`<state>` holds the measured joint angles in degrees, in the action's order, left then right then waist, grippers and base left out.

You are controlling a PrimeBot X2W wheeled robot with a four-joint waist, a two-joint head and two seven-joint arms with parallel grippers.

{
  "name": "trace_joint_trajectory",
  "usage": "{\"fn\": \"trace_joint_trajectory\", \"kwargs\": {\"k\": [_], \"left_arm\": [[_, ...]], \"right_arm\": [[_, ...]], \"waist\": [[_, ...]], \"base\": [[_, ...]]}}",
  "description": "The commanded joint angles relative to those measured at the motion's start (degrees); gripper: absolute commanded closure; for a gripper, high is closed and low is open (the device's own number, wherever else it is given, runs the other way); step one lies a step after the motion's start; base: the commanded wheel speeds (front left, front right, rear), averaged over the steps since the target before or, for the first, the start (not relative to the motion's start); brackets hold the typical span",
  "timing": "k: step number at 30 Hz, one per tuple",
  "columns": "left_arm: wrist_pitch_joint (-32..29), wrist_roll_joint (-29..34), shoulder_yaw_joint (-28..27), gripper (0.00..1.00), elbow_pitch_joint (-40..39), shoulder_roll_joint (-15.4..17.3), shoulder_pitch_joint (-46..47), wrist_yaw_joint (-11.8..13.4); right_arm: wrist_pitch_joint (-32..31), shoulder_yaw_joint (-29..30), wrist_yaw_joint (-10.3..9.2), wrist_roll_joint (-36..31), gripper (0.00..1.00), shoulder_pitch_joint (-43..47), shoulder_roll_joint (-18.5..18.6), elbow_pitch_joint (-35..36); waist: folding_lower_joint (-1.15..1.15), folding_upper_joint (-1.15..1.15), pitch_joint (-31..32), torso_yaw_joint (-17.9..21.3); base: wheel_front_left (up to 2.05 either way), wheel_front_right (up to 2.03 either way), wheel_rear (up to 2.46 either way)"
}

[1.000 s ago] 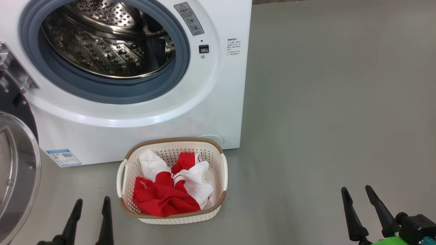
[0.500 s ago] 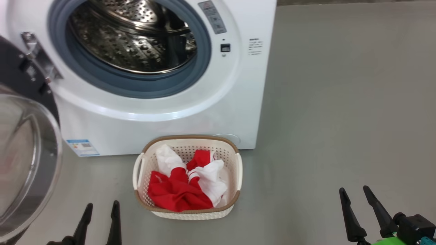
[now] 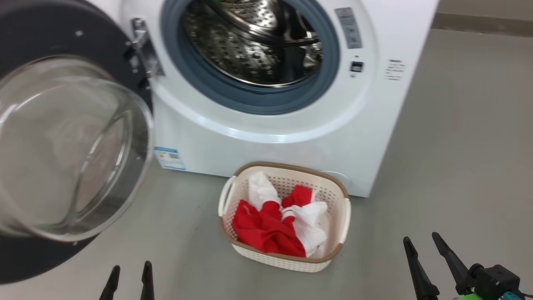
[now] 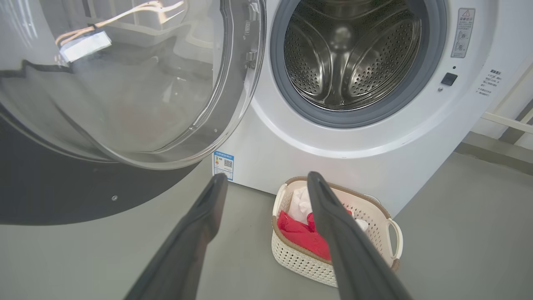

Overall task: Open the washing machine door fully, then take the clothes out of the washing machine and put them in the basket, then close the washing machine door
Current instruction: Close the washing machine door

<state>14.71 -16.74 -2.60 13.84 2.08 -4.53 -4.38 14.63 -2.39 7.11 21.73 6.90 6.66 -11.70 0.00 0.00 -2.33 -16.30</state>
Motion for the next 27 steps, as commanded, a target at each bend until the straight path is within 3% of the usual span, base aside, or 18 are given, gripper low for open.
{"fn": "trace_joint_trajectory", "kwargs": {"k": [1,6,24,25,27], "left_arm": [[0.3,-0.6,-1.4,0.0,-1.1,0.8,0.2,0.8],[0.3,-1.1,-0.7,0.0,-1.5,0.8,-0.6,1.3],[0.3,-4.0,-1.4,0.0,-5.0,0.8,-2.4,4.3],[0.3,-4.3,-1.4,0.15,-5.1,0.8,-2.2,4.2],[0.3,-4.6,-1.8,1.0,-5.7,0.8,-1.4,4.1]], "right_arm": [[0.4,-1.4,0.37,0.1,0.0,-0.5,1.0,1.2],[0.4,-1.7,0.37,0.2,0.0,0.5,0.8,1.1],[0.4,-6.4,0.37,1.3,0.0,-3.0,2.1,-0.9],[0.4,-6.4,0.37,1.4,0.0,-3.0,2.1,-0.9],[0.4,-6.2,0.37,1.4,0.0,-2.9,1.9,-0.9]], "waist": [[0.0,0.0,1.6,-6.7],[0.0,0.0,2.5,-11.2],[0.0,0.0,1.9,-12.7],[0.0,0.0,1.9,-12.6],[0.0,0.0,1.9,-12.6]], "base": [[0.0,0.0,0.0],[0.0,0.0,0.0],[0.0,0.0,0.0],[0.0,0.0,0.0],[0.0,0.0,0.0]]}}
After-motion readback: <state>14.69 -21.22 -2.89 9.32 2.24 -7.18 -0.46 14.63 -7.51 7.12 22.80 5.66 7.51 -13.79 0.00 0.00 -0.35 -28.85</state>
